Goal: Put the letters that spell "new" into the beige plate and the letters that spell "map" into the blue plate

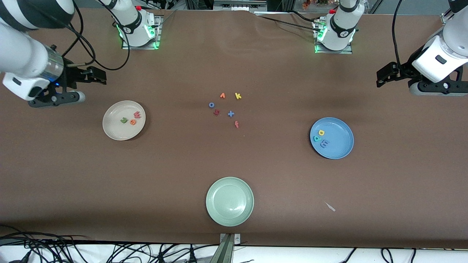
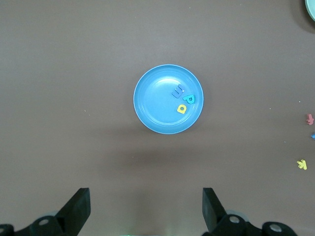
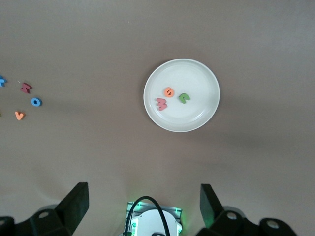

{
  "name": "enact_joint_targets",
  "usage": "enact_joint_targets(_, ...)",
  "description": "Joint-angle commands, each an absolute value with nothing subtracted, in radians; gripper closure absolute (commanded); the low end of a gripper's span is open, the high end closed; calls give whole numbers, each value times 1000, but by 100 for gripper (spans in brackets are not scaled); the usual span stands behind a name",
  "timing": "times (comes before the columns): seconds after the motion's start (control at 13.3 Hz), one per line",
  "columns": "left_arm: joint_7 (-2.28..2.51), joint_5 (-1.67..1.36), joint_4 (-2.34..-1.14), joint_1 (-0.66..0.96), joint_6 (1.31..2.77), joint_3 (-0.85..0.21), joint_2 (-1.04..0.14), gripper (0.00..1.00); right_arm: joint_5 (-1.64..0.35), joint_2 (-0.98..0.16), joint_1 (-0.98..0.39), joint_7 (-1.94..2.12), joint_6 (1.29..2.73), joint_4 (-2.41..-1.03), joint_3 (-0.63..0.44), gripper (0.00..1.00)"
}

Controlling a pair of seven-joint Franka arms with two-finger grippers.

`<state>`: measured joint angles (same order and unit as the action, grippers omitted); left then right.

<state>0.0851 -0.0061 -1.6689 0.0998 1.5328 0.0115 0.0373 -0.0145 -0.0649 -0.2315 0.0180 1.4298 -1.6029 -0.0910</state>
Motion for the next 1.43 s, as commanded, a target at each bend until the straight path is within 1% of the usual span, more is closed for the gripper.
enact_joint_targets(0.0, 60, 15, -1637, 94, 1508, 6, 25, 0, -5, 9, -138, 32, 1445, -1654, -40, 0)
enact_joint_targets(0.15, 61, 15, -1637, 94, 1508, 6, 25, 0, 6, 24, -130, 32, 1460, -1660, -16, 0)
enact_joint_targets(0.38, 61, 15, -1638, 94, 1506, 5, 25, 0, 83, 43, -74, 11, 1499, -1660, 81, 0)
enact_joint_targets(0.9, 60, 14, -1637, 94, 1488, 5, 25, 0, 81, 61, -52, 2, 1542, -1663, 80, 0)
enact_joint_targets(1.35, 60, 14, -1637, 94, 1486, 5, 25, 0, 6, 61, -31, -3, 1561, -1663, 63, 0)
